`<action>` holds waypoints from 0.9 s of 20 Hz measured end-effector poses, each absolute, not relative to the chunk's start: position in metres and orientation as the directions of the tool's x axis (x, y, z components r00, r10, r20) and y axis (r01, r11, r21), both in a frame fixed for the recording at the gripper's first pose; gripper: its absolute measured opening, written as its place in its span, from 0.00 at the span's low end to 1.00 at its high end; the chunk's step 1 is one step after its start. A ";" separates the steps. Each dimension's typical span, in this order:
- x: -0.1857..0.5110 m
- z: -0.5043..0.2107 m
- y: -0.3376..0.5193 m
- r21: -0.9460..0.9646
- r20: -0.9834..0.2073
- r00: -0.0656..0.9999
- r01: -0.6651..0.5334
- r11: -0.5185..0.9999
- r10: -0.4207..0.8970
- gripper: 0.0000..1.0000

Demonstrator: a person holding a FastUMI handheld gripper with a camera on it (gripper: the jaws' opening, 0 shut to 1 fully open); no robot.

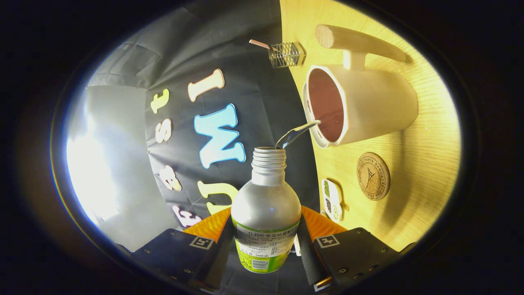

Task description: Take the bottle from table, then pour the juice into the cup, finally place the bottle on the coaster

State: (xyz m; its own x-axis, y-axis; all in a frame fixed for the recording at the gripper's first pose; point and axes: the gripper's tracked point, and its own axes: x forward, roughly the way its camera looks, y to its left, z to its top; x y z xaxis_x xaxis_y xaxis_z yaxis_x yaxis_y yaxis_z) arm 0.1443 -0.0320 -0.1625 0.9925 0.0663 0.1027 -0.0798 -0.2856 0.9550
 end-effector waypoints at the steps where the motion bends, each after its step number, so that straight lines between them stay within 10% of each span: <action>1: 0.144 -0.164 -0.032 0.954 0.102 0.993 -0.081 -0.288 0.061 0.75; 18: 0.146 -0.167 -0.033 0.937 0.101 0.993 -0.077 -0.341 0.052 0.75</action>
State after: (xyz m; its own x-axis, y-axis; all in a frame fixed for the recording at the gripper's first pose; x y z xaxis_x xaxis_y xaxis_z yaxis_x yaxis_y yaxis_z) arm 0.1456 -0.0327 -0.1669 0.9935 0.0525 0.1013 -0.0775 -0.3410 0.9369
